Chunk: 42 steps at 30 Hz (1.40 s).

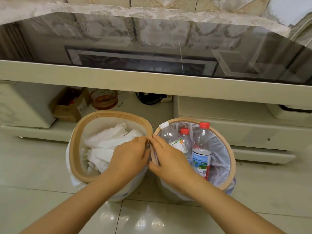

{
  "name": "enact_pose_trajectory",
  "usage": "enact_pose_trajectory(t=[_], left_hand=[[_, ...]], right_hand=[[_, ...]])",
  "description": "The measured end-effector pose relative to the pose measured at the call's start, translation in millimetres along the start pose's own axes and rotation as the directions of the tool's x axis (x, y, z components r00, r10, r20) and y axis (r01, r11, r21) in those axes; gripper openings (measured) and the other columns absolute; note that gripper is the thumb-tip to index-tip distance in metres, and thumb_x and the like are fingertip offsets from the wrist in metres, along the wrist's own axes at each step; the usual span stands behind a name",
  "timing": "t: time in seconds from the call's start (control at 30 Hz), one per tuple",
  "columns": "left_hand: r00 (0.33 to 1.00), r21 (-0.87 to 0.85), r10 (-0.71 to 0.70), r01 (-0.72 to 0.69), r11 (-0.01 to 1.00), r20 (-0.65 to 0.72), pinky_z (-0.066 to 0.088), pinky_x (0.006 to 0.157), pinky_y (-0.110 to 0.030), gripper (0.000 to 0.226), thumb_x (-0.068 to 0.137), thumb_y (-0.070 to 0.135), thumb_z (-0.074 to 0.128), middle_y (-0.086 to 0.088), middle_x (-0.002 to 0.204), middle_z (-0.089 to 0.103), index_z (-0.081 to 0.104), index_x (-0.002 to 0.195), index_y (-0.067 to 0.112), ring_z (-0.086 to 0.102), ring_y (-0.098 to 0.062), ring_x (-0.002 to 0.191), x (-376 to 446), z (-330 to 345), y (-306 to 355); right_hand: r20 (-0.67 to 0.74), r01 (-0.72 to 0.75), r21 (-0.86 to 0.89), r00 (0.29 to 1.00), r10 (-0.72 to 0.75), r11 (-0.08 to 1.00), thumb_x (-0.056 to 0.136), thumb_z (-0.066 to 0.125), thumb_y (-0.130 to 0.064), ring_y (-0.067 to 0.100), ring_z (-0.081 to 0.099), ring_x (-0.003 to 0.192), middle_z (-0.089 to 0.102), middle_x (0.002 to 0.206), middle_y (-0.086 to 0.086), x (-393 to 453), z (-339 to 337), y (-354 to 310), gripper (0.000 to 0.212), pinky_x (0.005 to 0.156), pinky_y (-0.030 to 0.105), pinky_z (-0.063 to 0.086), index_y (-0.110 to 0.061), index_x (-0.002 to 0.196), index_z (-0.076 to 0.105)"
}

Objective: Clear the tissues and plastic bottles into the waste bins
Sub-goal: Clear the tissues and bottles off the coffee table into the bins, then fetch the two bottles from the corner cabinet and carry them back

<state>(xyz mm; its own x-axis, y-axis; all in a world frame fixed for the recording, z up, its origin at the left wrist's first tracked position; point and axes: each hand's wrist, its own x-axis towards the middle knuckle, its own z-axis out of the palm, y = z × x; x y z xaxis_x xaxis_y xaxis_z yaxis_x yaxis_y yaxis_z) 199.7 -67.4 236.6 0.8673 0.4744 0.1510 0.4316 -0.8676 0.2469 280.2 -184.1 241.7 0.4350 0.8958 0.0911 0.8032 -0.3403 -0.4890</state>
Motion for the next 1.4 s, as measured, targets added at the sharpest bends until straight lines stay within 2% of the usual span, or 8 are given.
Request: enact_pose_trajectory(t=[0.13,0.27,0.47,0.6,0.77,0.87,1.2,1.4], left_hand=[[0.998,0.077,0.001,-0.005,0.997,0.057,0.043,0.066,-0.025,0.029,0.097,0.044,0.041,0.009,0.110,0.063,0.051,0.118,0.027,0.062,-0.012,0.090,4.3,-8.9,-2.8],[0.996,0.082,-0.031,0.023,0.996,0.089,0.051,0.068,-0.032,0.032,0.095,0.047,0.041,0.006,0.107,0.067,0.059,0.111,0.026,0.064,-0.016,0.089,2.0,-28.4,1.5],[0.995,0.056,-0.045,0.040,0.998,0.090,0.048,0.058,-0.031,0.027,0.090,0.045,0.054,0.003,0.091,0.071,0.070,0.097,0.025,0.066,-0.024,0.079,-20.2,-99.6,30.8],[0.999,-0.014,-0.039,0.040,0.999,0.037,0.050,0.046,-0.032,0.018,0.085,0.039,0.057,0.007,0.082,0.070,0.070,0.086,0.026,0.066,-0.021,0.069,-27.0,-178.4,64.4],[0.993,-0.113,-0.113,0.115,0.987,0.022,0.042,0.044,-0.026,0.009,0.084,0.039,0.069,0.014,0.083,0.069,0.068,0.090,0.033,0.066,-0.014,0.070,-32.5,-301.1,119.0],[0.996,-0.132,-0.088,0.091,0.987,0.022,0.043,0.041,-0.026,0.015,0.084,0.044,0.060,0.015,0.081,0.068,0.068,0.092,0.034,0.065,-0.012,0.069,-29.9,-385.7,152.5],[0.998,-0.188,0.021,-0.010,0.982,0.057,0.051,0.064,-0.031,0.024,0.089,0.041,0.049,0.014,0.094,0.067,0.066,0.104,0.032,0.061,-0.013,0.086,-27.3,-610.9,252.1],[0.997,-0.214,0.064,-0.070,0.974,-0.036,0.044,0.061,-0.022,0.025,0.085,0.045,0.050,0.019,0.092,0.067,0.066,0.101,0.036,0.059,-0.007,0.082,-36.0,-683.2,287.4]], right_hand=[[0.053,0.003,-0.005,0.999,-0.002,1.000,0.092,0.052,-0.034,0.013,0.038,0.129,0.034,0.147,-0.005,1.7,-9.2,5.3,0.058,0.098,0.029,0.041,-0.023,0.144,0.030],[0.058,-0.005,-0.003,0.998,0.005,1.000,0.092,0.051,-0.035,0.014,0.046,0.118,0.045,0.133,-0.005,-0.7,-19.0,4.3,0.039,0.088,0.033,0.048,-0.022,0.129,0.049],[0.053,-0.084,0.000,0.995,0.084,0.996,0.091,0.054,-0.035,0.012,0.050,0.112,0.051,0.130,-0.008,-29.3,-83.3,-26.1,0.033,0.079,0.028,0.047,-0.022,0.121,0.057],[-0.007,-0.130,-0.045,0.991,0.130,0.990,0.085,0.054,-0.034,0.016,0.059,0.100,0.061,0.116,-0.006,-49.8,-158.8,-59.6,0.028,0.071,0.029,0.051,-0.020,0.107,0.064],[-0.016,-0.214,-0.079,0.977,0.214,0.974,0.087,0.049,-0.037,0.014,0.056,0.111,0.062,0.117,-0.008,-75.7,-279.9,-108.1,0.034,0.085,0.030,0.050,-0.023,0.114,0.063],[-0.067,-0.258,-0.095,0.965,0.252,0.961,0.086,0.047,-0.040,0.013,0.054,0.108,0.065,0.111,-0.008,-90.2,-364.6,-143.2,0.036,0.086,0.027,0.045,-0.022,0.113,0.063],[-0.157,-0.326,-0.053,0.936,0.315,0.944,0.086,0.044,-0.047,0.009,0.046,0.124,0.060,0.120,-0.015,-143.5,-587.3,-259.7,0.042,0.092,0.023,0.036,-0.032,0.123,0.055],[-0.260,-0.388,-0.071,0.897,0.359,0.919,0.085,0.042,-0.051,0.008,0.052,0.117,0.059,0.123,-0.015,-177.3,-669.7,-294.1,0.046,0.093,0.025,0.040,-0.031,0.124,0.056]])
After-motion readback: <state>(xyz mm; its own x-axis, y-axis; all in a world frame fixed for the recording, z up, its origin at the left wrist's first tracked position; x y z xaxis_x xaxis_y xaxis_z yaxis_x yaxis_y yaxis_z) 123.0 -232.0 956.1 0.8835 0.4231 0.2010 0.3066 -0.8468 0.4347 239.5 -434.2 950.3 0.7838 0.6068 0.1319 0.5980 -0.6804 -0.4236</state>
